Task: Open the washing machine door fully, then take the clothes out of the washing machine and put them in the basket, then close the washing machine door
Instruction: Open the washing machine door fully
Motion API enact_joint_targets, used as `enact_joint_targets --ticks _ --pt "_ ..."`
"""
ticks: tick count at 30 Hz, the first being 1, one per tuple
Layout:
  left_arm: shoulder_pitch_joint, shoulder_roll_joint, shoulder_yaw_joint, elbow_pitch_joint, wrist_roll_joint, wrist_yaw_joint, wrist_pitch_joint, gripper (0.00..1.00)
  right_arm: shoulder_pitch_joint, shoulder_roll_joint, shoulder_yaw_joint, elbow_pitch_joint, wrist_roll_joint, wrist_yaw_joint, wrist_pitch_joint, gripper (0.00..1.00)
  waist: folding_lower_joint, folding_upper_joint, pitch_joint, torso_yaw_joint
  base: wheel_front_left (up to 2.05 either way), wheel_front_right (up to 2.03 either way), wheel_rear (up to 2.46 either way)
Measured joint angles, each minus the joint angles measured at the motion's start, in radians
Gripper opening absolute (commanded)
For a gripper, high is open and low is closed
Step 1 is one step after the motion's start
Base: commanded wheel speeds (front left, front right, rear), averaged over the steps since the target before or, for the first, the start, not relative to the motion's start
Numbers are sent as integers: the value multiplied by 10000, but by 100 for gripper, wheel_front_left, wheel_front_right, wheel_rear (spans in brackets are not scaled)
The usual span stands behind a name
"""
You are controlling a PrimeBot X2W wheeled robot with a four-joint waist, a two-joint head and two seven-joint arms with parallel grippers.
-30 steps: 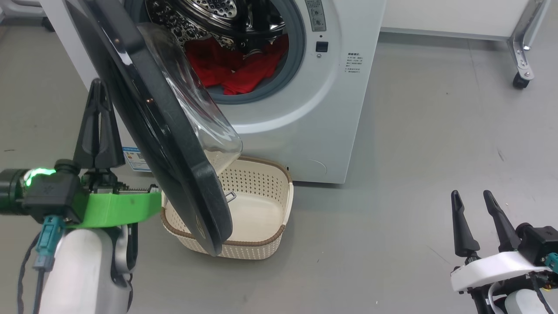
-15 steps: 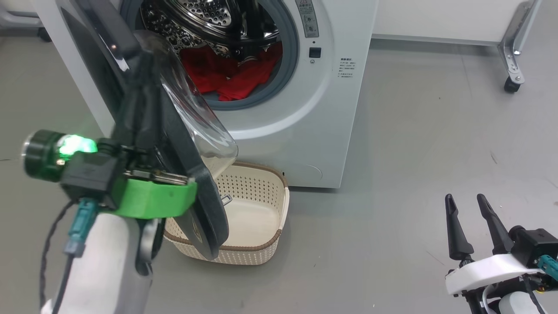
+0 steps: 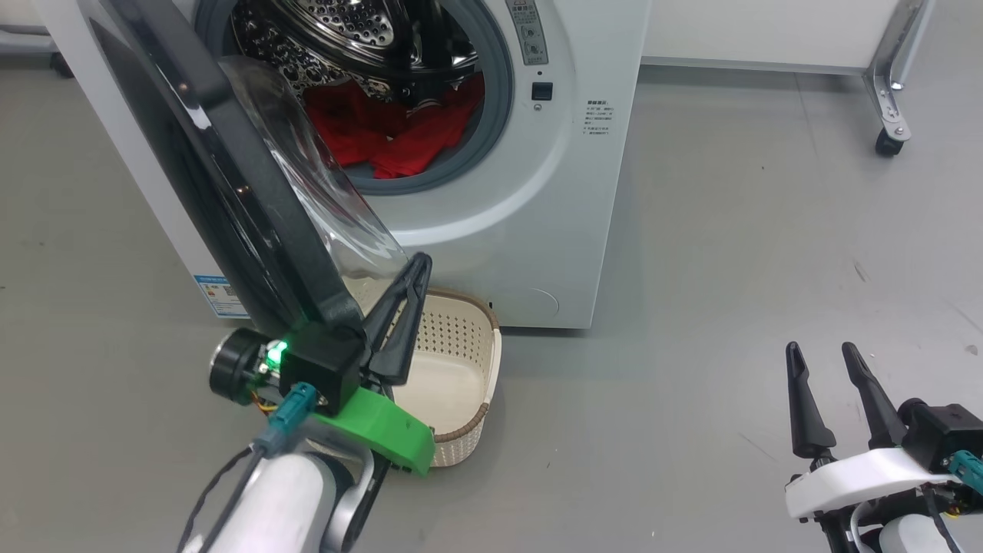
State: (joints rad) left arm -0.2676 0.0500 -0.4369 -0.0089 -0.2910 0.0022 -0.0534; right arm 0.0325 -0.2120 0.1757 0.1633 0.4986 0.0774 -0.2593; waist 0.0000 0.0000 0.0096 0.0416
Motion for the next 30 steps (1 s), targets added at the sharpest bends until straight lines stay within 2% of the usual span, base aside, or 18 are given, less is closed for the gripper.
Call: enact_joint_targets --ticks 10,19,30 --pt "550 0 -410 1045 -489 -71 715 0 -1 79 -69 2 -82 38 0 100 0 0 214 -107 0 0 0" --pt "593 -8 -77 1639 -591 366 740 0 -18 94 -251 44 -84 96 0 100 0 0 339 -260 0 0 0" --pt "576 -23 54 1956 -686 468 593 0 -18 176 -334 111 -86 144 0 100 0 0 358 -306 0 0 0"
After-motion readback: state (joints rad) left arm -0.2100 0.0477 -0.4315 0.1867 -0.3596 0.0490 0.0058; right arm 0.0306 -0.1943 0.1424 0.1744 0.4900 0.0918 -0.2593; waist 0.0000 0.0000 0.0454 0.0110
